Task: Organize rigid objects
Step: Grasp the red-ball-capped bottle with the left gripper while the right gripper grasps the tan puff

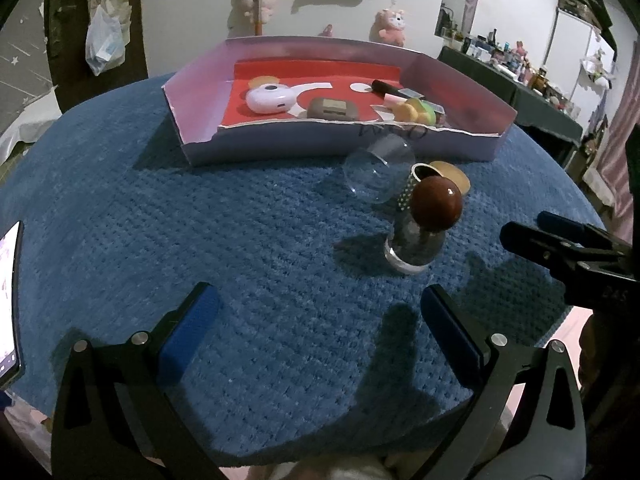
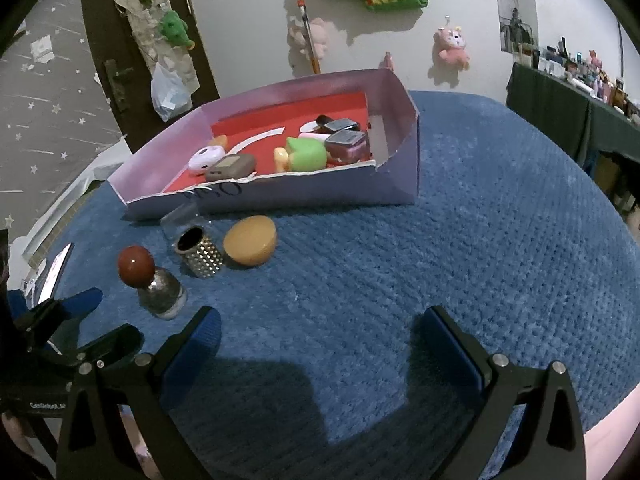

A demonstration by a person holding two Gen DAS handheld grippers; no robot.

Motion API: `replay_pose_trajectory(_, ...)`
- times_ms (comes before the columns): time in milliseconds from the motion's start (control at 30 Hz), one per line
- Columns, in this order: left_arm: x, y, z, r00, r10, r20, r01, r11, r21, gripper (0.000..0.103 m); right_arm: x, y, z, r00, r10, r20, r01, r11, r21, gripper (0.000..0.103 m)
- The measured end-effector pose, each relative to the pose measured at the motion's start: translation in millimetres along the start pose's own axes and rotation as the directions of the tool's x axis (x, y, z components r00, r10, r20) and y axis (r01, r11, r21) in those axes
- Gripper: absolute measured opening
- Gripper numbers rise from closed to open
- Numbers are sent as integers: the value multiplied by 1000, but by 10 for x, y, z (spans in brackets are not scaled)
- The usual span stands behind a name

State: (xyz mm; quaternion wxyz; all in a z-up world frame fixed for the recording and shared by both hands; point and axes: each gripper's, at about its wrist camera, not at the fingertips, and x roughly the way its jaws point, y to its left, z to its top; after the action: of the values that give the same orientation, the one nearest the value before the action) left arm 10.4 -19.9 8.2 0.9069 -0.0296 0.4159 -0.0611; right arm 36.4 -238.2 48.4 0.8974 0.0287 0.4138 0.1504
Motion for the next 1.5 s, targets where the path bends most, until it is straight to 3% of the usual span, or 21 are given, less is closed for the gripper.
replay_pose_trajectory(767,143,-146,163,999,-45,23,45,999,28,103,222,94,252,999,-9,-32,8,999,-41,94)
replay_pose_trajectory(967,202,-228,212,998,-58,32,56,997,52,97,311,204,328,999,-22,-46,17,996,-87,85)
replay_pose_trajectory(1100,220,-253,235,998,-55,39,53,997,62,83,368,291,376,998,-10,-59,3,993,-118,79)
replay_pose_trajectory(1300,222,-255,251,996,-71,45,68,996,64,71,455,377,445,997,-9,-71,-2,987,-158,71)
replay_pose_trajectory(1500,229,-345,261,993,-105,49,100,991,91,47,463,391,470,997,20,-75,-31,988,-153,51)
